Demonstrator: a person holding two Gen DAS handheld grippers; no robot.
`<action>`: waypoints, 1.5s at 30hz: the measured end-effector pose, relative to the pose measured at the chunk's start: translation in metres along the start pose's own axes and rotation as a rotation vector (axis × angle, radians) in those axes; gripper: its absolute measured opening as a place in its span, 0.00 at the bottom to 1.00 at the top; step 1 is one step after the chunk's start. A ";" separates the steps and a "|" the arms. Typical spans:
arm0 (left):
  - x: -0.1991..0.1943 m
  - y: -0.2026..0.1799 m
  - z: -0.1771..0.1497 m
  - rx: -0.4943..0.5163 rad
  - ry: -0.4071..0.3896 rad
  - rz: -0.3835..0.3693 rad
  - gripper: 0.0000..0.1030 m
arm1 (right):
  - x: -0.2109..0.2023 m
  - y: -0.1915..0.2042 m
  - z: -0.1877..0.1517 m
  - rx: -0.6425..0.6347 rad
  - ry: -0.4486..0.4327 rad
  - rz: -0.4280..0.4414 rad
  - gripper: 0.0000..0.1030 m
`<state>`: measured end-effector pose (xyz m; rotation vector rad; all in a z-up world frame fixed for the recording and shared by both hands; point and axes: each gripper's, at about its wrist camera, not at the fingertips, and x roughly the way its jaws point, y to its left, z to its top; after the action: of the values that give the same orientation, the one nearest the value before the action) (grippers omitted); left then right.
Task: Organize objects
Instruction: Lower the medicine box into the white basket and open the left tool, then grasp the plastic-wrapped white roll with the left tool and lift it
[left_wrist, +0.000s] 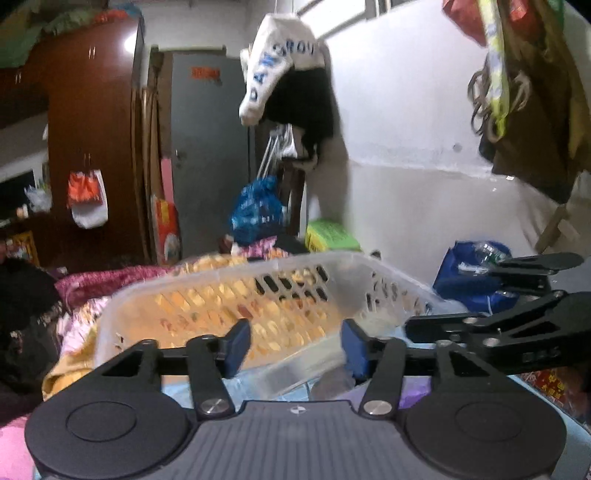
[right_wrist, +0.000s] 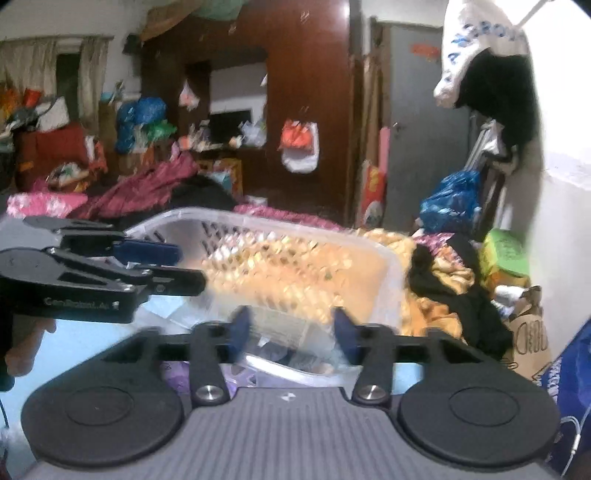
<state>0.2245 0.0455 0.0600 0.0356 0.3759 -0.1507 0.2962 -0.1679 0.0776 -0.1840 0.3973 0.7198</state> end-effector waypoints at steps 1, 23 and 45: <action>-0.012 -0.001 -0.002 0.003 -0.025 -0.003 0.64 | -0.010 0.000 -0.003 0.001 -0.026 -0.016 0.80; -0.049 -0.005 -0.121 -0.050 0.158 0.016 0.66 | -0.082 0.007 -0.145 0.185 0.028 0.102 0.54; -0.068 -0.006 -0.133 -0.069 0.003 0.012 0.35 | -0.108 0.008 -0.153 0.141 -0.088 0.065 0.47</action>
<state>0.1123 0.0578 -0.0387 -0.0301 0.3839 -0.1262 0.1727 -0.2726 -0.0169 -0.0061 0.3703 0.7580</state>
